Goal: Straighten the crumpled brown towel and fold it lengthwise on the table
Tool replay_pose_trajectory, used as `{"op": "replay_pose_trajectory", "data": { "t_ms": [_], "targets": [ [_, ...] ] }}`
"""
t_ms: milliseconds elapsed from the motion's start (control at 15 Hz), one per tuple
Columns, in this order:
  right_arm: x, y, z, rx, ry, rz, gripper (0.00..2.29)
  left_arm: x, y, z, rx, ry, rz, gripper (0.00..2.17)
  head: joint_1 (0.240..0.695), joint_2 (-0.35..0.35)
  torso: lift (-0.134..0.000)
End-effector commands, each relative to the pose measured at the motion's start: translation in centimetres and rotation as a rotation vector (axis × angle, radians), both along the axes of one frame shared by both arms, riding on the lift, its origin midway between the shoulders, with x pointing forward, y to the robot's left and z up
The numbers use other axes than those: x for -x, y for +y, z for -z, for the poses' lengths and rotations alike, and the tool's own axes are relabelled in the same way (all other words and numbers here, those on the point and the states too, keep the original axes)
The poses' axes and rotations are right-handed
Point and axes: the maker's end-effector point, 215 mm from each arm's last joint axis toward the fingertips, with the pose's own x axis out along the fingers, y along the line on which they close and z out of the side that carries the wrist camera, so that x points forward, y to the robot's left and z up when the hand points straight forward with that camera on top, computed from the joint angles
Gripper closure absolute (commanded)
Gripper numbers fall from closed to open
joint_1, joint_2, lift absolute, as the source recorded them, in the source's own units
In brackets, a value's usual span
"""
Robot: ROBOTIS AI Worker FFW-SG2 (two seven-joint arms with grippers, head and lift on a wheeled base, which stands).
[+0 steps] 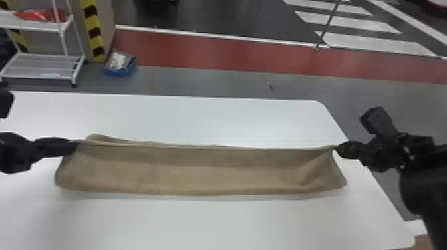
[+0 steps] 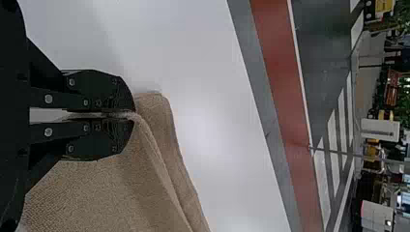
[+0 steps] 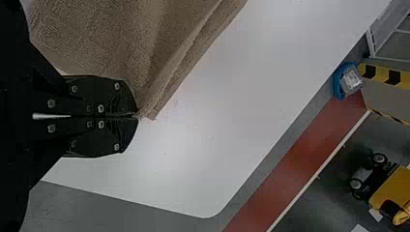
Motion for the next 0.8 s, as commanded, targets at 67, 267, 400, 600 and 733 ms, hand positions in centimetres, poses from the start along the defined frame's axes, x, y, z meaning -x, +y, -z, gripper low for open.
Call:
{"op": "replay_pose_trajectory", "data": {
  "t_ms": [67, 267, 400, 600, 733],
  "targets": [
    [-0.3, -0.4, -0.5, -0.009, -0.012, 0.012, 2.07, -0.2, 0.5, -0.4, 0.004, -0.002, -0.013, 1.07, 0.695, -0.223, -0.120],
    [-1.0, -0.5, -0.7, -0.022, -0.017, 0.022, 2.07, -0.4, 0.7, -1.1, 0.014, -0.014, -0.018, 1.07, 0.695, -0.220, -0.120],
    [-1.1, -0.2, 0.1, -0.019, 0.001, 0.019, 2.07, -0.8, 0.7, -1.4, 0.006, -0.022, -0.022, 1.07, 0.695, -0.219, -0.120],
    [-1.5, 0.3, 1.2, -0.016, 0.025, 0.016, 2.07, -1.1, -0.3, -1.0, -0.004, -0.017, -0.010, 1.01, 0.695, -0.213, -0.120],
    [-1.6, 0.6, 1.7, -0.014, 0.032, 0.016, 2.07, -1.3, -0.7, -0.5, -0.019, -0.013, -0.012, 1.00, 0.695, -0.214, -0.120]
  ]
}}
